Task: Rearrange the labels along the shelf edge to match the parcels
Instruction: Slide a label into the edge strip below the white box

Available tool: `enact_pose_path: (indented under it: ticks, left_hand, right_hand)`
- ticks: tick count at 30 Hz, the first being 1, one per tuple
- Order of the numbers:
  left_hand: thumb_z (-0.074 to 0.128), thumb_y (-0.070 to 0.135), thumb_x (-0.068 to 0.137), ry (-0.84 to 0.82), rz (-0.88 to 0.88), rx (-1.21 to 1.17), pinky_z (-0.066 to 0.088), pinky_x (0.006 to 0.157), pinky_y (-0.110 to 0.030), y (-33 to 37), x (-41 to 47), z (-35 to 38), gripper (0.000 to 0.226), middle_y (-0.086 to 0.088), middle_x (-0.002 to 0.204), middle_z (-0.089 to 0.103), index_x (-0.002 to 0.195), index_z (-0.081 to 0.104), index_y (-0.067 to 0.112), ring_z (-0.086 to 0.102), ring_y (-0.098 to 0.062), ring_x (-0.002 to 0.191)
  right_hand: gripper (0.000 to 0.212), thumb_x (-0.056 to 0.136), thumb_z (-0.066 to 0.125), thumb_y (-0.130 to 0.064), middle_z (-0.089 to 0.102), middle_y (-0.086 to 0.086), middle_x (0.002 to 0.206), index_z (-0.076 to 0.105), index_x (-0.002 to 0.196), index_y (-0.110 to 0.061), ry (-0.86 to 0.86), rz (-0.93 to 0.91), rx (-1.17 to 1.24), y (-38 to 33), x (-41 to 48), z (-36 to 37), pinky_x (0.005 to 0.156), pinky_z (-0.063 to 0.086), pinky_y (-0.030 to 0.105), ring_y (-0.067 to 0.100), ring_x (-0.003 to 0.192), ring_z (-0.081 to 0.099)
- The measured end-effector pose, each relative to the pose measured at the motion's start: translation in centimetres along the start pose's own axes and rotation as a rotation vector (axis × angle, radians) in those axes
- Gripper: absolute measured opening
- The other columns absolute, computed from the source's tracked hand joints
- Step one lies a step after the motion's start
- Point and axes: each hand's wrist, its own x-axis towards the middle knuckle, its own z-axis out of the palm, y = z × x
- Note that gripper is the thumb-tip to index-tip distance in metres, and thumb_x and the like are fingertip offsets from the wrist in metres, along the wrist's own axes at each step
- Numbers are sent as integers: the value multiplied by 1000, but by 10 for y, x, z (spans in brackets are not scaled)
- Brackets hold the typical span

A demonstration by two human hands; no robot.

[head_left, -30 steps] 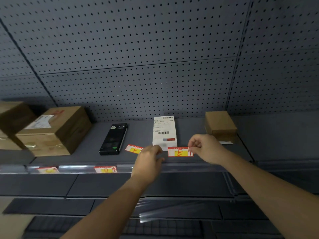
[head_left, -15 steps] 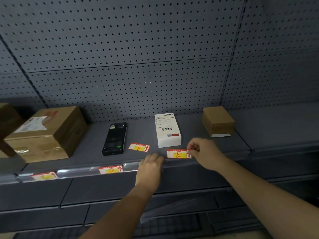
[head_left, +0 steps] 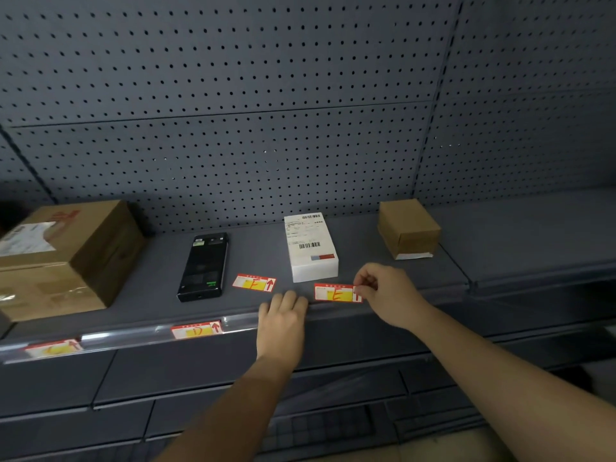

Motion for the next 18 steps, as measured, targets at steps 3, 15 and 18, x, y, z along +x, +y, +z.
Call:
enact_pose_path:
  ticks: [3, 15, 18]
  left_hand:
    - [78, -1, 62, 17, -10, -9, 46, 79, -40, 1, -2, 1, 42, -4, 99, 59, 99, 67, 17, 53, -26, 90]
    - [72, 1, 75, -35, 15, -185, 48, 81, -33, -7, -9, -9, 24, -3, 93, 63, 91, 67, 18, 57, -23, 87]
    - [67, 6, 81, -44, 17, -204, 46, 84, -31, -7, -8, -10, 17, -1, 97, 62, 93, 67, 19, 54, -21, 90]
  right_hand:
    - [10, 93, 67, -14, 65, -8, 91, 64, 91, -23, -8, -8, 8, 1, 1, 2, 66, 45, 16, 6, 84, 60]
    - [12, 95, 62, -13, 59, -5, 92, 62, 89, -23, -80, -178, -216, -12, 9, 21, 68, 48, 20, 8, 79, 57]
    - [11, 96, 59, -13, 57, -4, 95, 61, 91, -23, -78, -213, -296, -13, 6, 25, 72, 51, 24, 11, 81, 56]
